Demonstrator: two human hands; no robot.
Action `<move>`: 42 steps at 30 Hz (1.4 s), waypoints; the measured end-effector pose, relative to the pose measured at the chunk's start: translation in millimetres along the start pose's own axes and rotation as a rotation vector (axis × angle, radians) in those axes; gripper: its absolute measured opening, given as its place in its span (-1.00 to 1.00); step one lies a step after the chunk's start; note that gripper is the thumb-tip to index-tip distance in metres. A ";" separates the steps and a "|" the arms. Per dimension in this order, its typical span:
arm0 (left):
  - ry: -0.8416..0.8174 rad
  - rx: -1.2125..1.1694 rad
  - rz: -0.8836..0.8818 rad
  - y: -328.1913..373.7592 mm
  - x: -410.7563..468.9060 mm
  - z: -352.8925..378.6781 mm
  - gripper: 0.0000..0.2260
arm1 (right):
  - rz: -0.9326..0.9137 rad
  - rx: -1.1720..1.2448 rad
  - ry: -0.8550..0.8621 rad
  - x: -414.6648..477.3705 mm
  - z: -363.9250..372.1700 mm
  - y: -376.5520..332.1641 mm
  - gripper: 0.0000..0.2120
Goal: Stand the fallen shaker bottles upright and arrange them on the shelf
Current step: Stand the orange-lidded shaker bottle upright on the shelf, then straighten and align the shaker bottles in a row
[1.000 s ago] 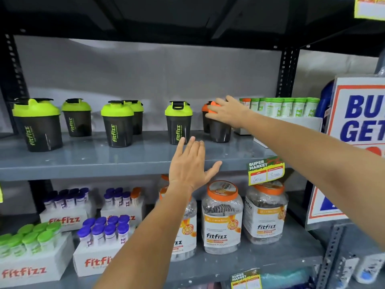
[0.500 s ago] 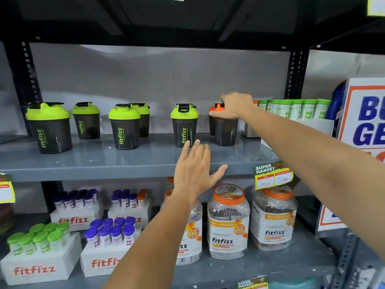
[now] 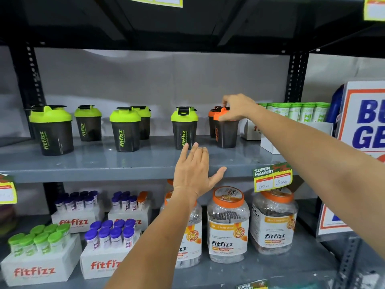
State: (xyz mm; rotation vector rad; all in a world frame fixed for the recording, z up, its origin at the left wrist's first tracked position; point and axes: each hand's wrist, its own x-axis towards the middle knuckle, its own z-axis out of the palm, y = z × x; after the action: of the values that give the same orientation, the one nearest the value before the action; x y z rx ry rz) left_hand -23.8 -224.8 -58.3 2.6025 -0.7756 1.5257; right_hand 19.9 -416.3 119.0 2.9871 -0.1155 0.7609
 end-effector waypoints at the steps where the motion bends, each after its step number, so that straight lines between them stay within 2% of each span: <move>1: -0.001 -0.001 -0.004 0.1 0.0 -0.5 -0.28 | -0.013 0.036 -0.016 0.5 -2.8 1.4 -0.50; 3: -0.007 -0.004 -0.008 0.2 0.0 -1.1 -0.28 | -0.027 0.075 -0.029 0.0 -8.1 3.3 -0.46; 6: -0.018 -0.002 -0.014 0.6 -0.4 -1.4 -0.27 | -0.005 0.018 -0.011 -3.6 -6.7 2.7 -0.19; 8: -0.018 -0.002 -0.019 1.3 -0.5 -1.8 -0.27 | 0.013 -0.067 -0.024 -3.6 0.6 0.8 -0.12; 10: -0.011 -0.002 -0.025 1.5 -0.9 -1.6 -0.28 | 0.012 -0.092 -0.025 -0.1 7.4 -0.8 -0.22; 13: -0.006 -0.005 -0.022 0.7 -0.9 -0.9 -0.28 | 0.003 0.019 -0.062 0.9 1.7 -4.2 -0.34; 20: -0.039 -0.030 -0.025 0.8 0.6 0.4 -0.29 | -0.038 0.179 -0.137 -3.2 -5.0 9.3 -0.37; 23: -0.075 -0.134 -0.060 1.4 0.7 -3.7 -0.32 | 0.005 0.374 -0.097 -9.0 1.8 16.6 -0.28; 25: -0.099 -0.228 -0.136 3.7 3.5 -9.5 -0.36 | 0.131 0.671 -0.015 -14.6 8.7 19.7 -0.28; 27: -0.138 -0.273 -0.216 4.4 13.3 -17.4 -0.43 | 0.333 0.957 0.061 -19.6 23.2 20.5 -0.44; 29: -0.228 -0.323 -0.266 3.8 32.5 -18.6 -0.61 | 0.517 1.179 0.018 -26.1 44.7 21.5 -0.64; 30: -0.286 -0.393 -0.299 5.2 44.2 -19.8 -0.67 | 0.581 1.200 -0.023 -34.1 55.0 21.3 -0.68; 33: -0.480 -0.604 -0.429 14.0 78.0 -20.0 -0.66 | 0.621 0.967 -0.021 -46.4 81.0 26.6 -0.61; 37: -0.636 -0.562 -0.508 22.1 97.3 -8.7 -0.63 | 0.533 0.960 -0.056 -44.8 90.3 25.3 -0.54; 40: -0.655 -0.546 -0.540 21.1 101.3 -3.5 -0.63 | 0.460 0.876 -0.083 -47.7 89.6 24.7 -0.78; 42: -0.680 -0.562 -0.519 22.5 103.5 -1.4 -0.62 | 0.427 0.830 -0.088 -51.3 86.1 22.0 -0.86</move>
State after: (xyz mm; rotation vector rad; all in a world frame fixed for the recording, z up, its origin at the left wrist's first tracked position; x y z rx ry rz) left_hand 6.4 -285.9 22.8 2.5403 -0.3911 0.2273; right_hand 14.1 -441.5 19.7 3.8531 -0.5941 0.8767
